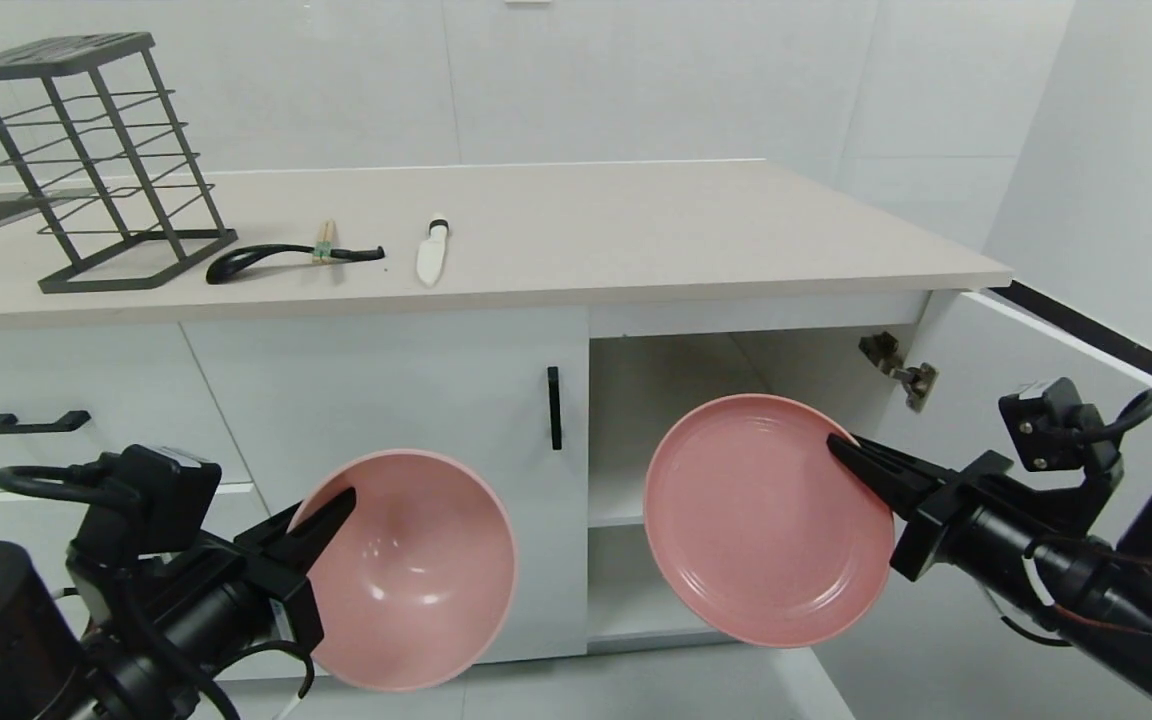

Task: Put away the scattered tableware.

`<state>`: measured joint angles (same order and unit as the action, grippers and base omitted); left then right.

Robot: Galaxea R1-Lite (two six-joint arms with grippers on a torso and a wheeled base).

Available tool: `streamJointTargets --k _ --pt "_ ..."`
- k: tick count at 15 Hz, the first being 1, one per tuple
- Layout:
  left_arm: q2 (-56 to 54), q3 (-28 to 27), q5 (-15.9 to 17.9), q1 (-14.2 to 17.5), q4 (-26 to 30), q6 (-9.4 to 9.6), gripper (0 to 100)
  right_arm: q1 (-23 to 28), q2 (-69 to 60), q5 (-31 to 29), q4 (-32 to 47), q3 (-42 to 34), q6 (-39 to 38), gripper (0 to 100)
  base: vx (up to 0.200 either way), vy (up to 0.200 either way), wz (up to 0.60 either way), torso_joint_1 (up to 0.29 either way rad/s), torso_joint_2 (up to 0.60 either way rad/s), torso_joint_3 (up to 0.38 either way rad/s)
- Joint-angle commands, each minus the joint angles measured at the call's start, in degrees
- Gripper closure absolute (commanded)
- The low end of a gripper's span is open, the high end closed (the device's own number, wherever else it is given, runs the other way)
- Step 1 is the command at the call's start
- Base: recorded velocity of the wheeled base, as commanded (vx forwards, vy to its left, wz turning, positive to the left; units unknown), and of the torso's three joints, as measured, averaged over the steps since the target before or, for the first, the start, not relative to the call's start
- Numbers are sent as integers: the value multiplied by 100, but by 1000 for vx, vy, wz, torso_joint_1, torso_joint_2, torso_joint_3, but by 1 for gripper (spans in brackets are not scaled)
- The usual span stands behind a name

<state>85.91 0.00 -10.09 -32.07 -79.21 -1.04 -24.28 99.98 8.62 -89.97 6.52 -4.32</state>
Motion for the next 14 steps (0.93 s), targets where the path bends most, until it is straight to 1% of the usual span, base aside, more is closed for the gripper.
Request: streamJointTargets --k 1,5,8,10,11,14 --pt "5 0 -1 -1 3 -2 100 3 57 -1 -3 -2 -8 100 0 0 0 -95 266 134" --pt "31 0 -1 -1 3 -2 100 108 242 -9 -3 16 -8 100 0 0 0 -23 210 62" --pt "40 0 -1 -9 11 -2 100 301 356 -9 -3 51 -17 100 0 0 0 -3 28 31" --pt "14 0 -10 -45 38 -19 100 293 347 -9 -3 60 -25 100 0 0 0 0 0 0" --pt "-4 0 -10 -45 82 -19 100 293 338 -9 -3 60 -25 100 200 0 0 -7 -2 41" --pt "-39 0 -1 -53 108 -37 100 284 347 -9 -3 60 -25 100 0 0 0 0 0 0"
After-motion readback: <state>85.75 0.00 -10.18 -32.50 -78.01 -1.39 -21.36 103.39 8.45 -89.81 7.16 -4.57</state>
